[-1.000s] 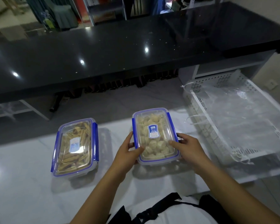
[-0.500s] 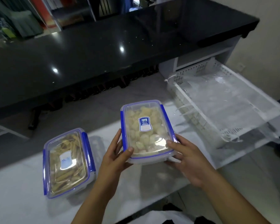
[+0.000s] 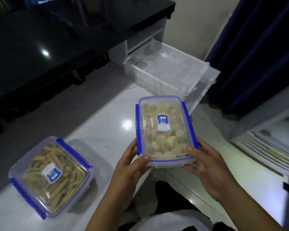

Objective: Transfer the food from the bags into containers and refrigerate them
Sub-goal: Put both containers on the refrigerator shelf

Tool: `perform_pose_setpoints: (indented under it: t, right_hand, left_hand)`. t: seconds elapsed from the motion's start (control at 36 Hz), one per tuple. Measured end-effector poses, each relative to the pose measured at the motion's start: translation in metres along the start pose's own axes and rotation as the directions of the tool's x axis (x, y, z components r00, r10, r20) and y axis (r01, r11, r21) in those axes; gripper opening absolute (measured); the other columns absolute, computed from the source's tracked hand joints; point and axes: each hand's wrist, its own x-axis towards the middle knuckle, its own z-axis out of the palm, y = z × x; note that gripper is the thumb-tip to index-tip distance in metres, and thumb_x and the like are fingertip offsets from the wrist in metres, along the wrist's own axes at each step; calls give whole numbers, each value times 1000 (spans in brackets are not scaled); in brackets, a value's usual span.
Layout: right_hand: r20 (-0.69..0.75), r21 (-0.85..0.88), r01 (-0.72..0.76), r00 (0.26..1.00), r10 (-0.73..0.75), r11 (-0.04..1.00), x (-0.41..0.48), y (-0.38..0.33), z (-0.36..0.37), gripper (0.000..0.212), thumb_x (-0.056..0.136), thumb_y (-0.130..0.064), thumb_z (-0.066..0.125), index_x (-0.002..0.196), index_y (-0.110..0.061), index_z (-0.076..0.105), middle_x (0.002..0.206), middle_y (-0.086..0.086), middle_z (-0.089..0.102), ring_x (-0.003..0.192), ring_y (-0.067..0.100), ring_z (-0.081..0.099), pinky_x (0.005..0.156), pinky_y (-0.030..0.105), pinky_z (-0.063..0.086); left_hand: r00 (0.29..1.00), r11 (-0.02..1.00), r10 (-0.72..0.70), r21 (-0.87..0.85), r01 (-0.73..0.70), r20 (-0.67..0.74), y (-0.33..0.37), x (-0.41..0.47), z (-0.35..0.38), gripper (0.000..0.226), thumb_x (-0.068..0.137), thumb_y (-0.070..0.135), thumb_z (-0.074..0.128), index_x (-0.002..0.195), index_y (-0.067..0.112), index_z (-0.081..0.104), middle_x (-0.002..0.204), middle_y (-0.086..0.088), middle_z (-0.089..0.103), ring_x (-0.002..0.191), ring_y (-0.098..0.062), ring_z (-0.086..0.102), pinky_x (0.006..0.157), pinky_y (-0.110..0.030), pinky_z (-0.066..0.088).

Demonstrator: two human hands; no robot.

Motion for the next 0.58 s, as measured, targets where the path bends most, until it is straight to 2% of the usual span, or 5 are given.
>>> perform_pose_setpoints:
  t: [0.06, 0.17, 0.25, 0.44, 0.58]
  right_hand:
    - [-75, -15, 45, 996, -46, 999, -20, 2, -12, 46, 72, -25, 80, 117, -21, 72, 120, 12, 72, 105, 31, 71, 73, 36, 60]
    - [-176, -8, 108, 978, -108, 994, -50, -4, -35, 59, 65, -30, 86, 122, -28, 69, 122, 10, 71, 107, 30, 71, 79, 43, 61]
    - [-235, 9, 152, 961, -146, 988, -63, -11, -53, 80, 54, -38, 95, 128, -38, 63, 121, 6, 72, 108, 30, 71, 82, 46, 61]
    - [-333, 134, 221, 928, -166, 966, -68, -33, -118, 58, 66, -27, 81, 123, -29, 69, 121, 8, 71, 108, 30, 70, 80, 45, 61]
    - [-423, 140, 272, 886, -191, 952, -68, -61, -189, 64, 66, -30, 79, 129, -27, 65, 119, 6, 73, 107, 25, 71, 81, 44, 60]
  left_hand:
    - [996, 999, -41, -3, 42, 83, -8, 0, 8, 65, 77, 37, 83, 135, 47, 54, 132, 2, 66, 118, -25, 66, 84, -36, 60]
    - [978, 997, -76, 33, 71, 196, -19, 2, 33, 71, 78, 37, 85, 137, 51, 50, 136, 0, 63, 122, -28, 63, 95, -50, 56]
    - [958, 997, -74, 38, 66, 277, -20, 7, 56, 70, 82, 32, 83, 140, 48, 49, 137, -2, 63, 124, -29, 63, 93, -45, 57]
    - [930, 990, -62, 142, 11, 361, -25, 38, 132, 69, 83, 33, 81, 142, 44, 48, 138, -1, 62, 124, -26, 63, 90, -39, 58]
    - [907, 986, -101, 163, 36, 408, -47, 70, 217, 71, 77, 30, 80, 141, 42, 51, 132, -3, 67, 115, -24, 68, 82, -31, 58]
